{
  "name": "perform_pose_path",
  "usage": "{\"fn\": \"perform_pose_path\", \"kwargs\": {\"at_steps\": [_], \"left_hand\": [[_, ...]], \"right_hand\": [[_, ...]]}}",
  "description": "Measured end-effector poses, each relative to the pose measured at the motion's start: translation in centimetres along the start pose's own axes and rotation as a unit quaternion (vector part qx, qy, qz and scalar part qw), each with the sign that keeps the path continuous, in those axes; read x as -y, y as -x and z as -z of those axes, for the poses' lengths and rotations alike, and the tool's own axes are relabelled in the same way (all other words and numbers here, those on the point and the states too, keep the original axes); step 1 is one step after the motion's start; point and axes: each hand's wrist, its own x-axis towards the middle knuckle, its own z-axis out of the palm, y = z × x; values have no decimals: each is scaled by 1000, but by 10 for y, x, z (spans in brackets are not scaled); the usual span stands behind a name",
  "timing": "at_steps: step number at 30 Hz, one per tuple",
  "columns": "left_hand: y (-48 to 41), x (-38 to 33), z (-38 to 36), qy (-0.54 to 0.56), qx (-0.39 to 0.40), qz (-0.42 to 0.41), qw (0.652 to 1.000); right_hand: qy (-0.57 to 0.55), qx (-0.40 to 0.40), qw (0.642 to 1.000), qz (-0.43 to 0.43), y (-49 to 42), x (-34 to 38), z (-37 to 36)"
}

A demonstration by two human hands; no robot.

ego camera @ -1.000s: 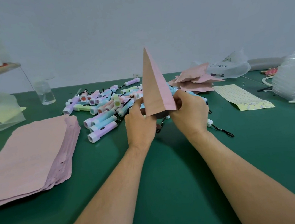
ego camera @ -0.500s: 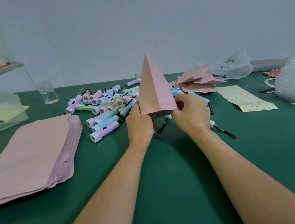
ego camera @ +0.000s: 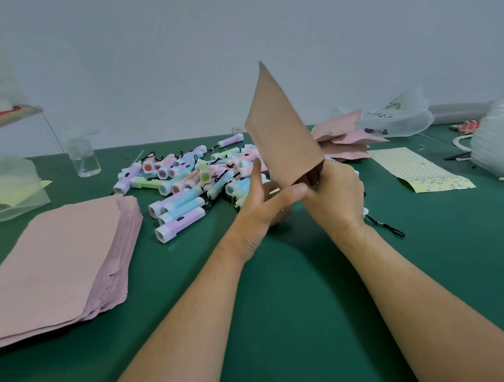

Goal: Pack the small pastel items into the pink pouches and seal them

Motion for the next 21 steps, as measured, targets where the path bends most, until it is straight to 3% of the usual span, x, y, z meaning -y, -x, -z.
{"fn": "perform_pose_path", "kwargs": {"at_steps": [8, 12, 15, 19, 21], "left_hand": [[-1, -8, 10, 227, -53, 17, 972], [-3, -8, 21, 260, -83, 18, 962], [-4, -4, 26, 256, -87, 18, 963], [-6, -3, 27, 249, -105, 44, 962], [-4, -4, 27, 278, -112, 53, 952]], "right_hand": [[108, 31, 979, 172, 6, 8, -6], [192, 69, 956, 209, 3, 3, -8], [190, 69, 948, 247, 6, 6, -8], [175, 61, 950, 252, 9, 11, -9], [138, 69, 966, 206, 9, 10, -10]]}}
